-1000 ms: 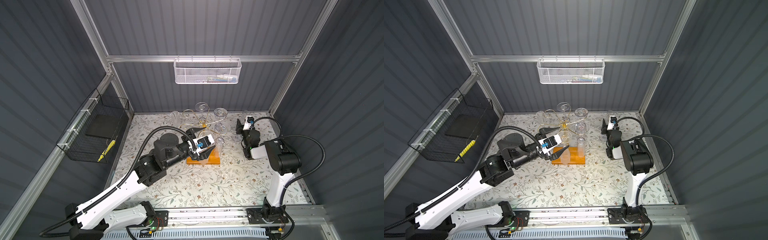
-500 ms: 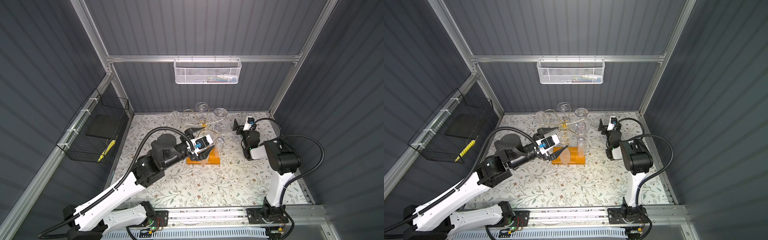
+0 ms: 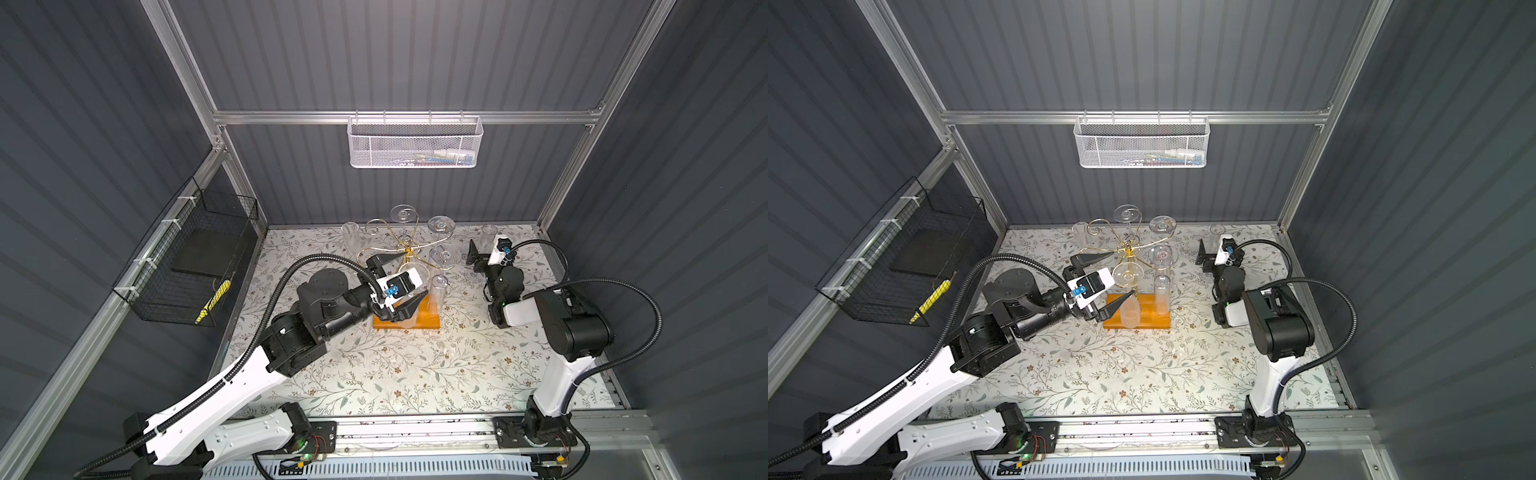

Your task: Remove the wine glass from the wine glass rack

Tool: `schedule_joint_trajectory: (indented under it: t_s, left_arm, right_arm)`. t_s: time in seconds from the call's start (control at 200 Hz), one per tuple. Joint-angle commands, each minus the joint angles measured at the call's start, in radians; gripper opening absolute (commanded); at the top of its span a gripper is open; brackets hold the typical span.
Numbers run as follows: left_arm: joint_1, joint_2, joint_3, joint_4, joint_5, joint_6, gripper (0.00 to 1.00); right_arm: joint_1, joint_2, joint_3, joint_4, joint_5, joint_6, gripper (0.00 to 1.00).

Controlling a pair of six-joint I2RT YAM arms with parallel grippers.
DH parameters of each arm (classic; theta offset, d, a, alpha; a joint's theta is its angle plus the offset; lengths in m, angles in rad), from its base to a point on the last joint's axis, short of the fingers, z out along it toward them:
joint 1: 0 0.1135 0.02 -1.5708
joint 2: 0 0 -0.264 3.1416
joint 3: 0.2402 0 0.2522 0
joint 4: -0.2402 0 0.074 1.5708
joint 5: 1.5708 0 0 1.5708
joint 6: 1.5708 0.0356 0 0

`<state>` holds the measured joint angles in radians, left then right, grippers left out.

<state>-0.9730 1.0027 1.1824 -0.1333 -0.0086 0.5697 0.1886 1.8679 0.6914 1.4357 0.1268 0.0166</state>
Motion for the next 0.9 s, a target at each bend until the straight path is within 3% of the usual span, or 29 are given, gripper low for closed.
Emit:
schedule_joint_trajectory:
  t_s: [0.0,0.245,0.47,0.71,0.895]
  left_arm:
    - [-0.003,-0.035,-0.018,0.051,-0.013,-0.032,0.92]
    - [-0.003,-0.076,-0.017,0.058,-0.013,-0.066,1.00]
    - [-0.003,-0.096,-0.022,0.086,-0.016,-0.098,1.00]
    - [-0.003,-0.127,-0.072,0.156,-0.082,-0.172,1.00]
    - [-0.002,-0.125,-0.076,0.159,-0.246,-0.279,1.00]
  right_arm:
    - [0.018,-0.047,-0.043,0.041,0.030,-0.026,0.99]
    - [0.036,-0.212,-0.179,0.040,0.058,-0.058,0.99]
    - [0.037,-0.448,-0.305,-0.017,0.104,-0.061,0.99]
    - [0.037,-0.977,-0.230,-0.815,0.188,-0.034,0.99]
    - [0.034,-1.244,-0.061,-1.331,0.288,0.143,0.99]
